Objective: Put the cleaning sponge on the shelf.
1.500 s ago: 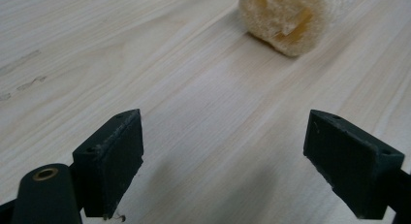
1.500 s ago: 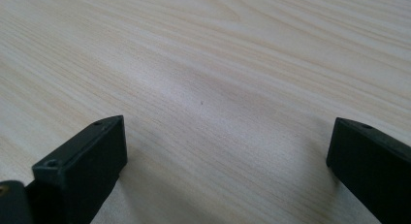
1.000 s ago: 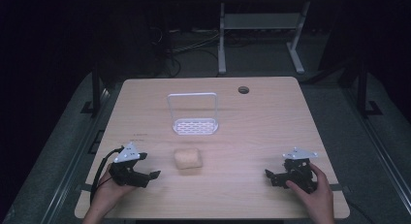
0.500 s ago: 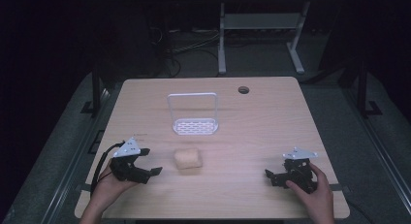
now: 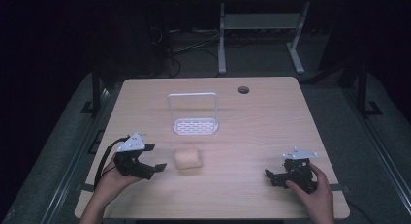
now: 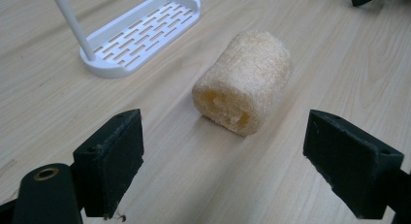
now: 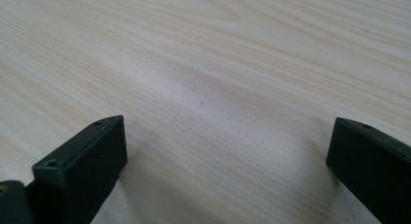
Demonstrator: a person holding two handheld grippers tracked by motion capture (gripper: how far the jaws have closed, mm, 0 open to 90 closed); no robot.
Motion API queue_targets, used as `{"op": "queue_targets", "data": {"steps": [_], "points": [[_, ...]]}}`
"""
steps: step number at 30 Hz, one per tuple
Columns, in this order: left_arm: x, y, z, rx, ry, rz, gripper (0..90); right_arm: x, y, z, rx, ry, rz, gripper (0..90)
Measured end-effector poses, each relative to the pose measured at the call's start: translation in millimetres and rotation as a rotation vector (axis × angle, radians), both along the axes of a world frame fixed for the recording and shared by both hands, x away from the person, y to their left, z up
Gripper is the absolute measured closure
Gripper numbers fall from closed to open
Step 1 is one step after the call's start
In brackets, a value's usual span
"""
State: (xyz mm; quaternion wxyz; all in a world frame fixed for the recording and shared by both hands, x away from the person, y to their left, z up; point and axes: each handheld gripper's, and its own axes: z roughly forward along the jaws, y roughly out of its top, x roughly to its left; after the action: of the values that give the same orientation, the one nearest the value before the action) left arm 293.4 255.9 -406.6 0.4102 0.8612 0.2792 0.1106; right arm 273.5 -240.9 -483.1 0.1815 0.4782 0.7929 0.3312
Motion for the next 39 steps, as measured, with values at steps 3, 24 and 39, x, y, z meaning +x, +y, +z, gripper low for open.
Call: {"op": "queue_targets", "data": {"steps": [3, 24, 39], "points": [[2.0, -3.5, 1.6, 0.006, 0.001, -0.012, 14.1, 0.0, 0.0, 0.0, 0.000, 0.000, 0.000, 0.7], [20.8, -31.3, 14.8, 0.009, -0.006, -0.088, 14.1, 0.0, 0.0, 0.0, 0.000, 0.000, 0.000, 0.7], [36.2, -43.6, 19.6, 0.004, -0.004, -0.124, 14.1, 0.0, 0.0, 0.0, 0.000, 0.000, 0.000, 0.7]]}}
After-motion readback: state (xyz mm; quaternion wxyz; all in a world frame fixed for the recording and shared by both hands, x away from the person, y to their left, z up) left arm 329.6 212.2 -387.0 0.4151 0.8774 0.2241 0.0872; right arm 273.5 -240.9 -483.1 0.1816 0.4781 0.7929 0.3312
